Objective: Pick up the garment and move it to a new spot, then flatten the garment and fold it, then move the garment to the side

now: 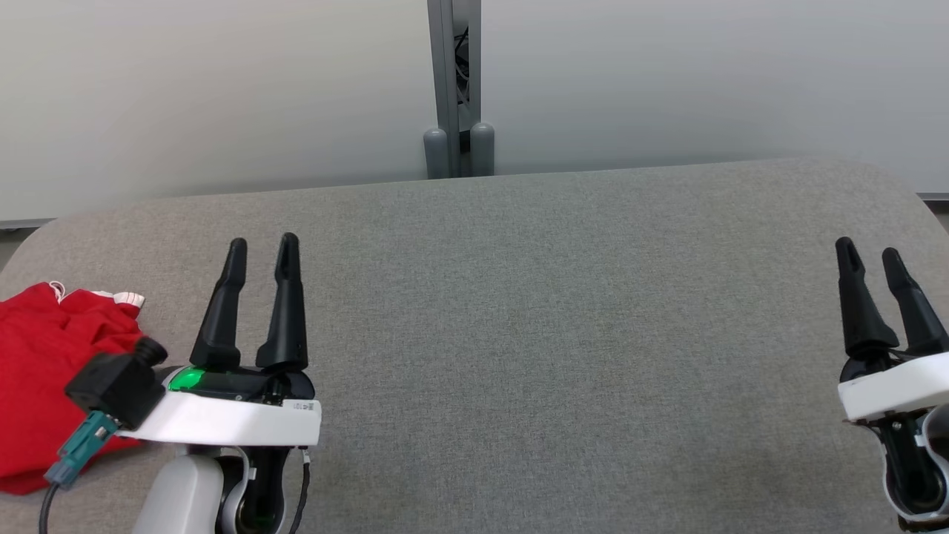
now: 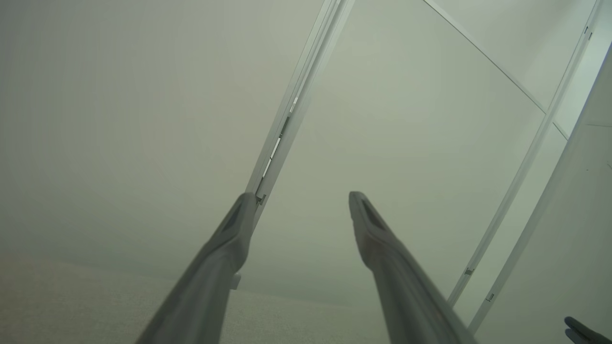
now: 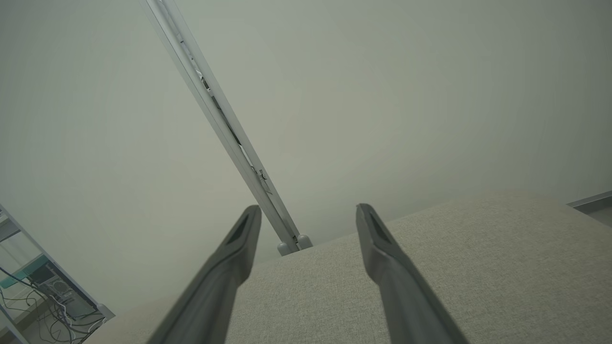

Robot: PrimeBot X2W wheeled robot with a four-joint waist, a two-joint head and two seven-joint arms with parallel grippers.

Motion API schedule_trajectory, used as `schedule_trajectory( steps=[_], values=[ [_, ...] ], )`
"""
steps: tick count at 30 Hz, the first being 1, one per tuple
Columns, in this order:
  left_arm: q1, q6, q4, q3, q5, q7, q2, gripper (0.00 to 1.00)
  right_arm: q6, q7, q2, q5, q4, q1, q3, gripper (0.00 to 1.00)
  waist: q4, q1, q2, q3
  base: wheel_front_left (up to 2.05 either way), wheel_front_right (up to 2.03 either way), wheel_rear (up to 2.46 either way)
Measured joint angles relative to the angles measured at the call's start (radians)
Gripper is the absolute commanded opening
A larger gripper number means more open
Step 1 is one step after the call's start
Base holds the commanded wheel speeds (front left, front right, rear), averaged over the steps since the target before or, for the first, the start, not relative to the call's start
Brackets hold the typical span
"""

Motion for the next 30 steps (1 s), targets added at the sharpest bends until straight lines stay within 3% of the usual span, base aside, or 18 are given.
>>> schedule_trajectory(
  steps=[12,30],
  values=[
    [0.006,0.034,0.029,0.007,0.175,0.085,0.013,1.0,0.001,-0.046,-0.001,-0.155,0.006,0.032,0.086,1.0,0.005,0.0,0.0,-0.01,0.0,0.0,0.0],
    [0.046,0.073,0.046,0.053,0.325,0.157,0.021,1.0,0.001,-0.132,0.035,-0.311,0.046,0.056,0.129,1.0,0.004,0.0001,0.0,-0.011,0.0,0.0,0.0]
  ],
)
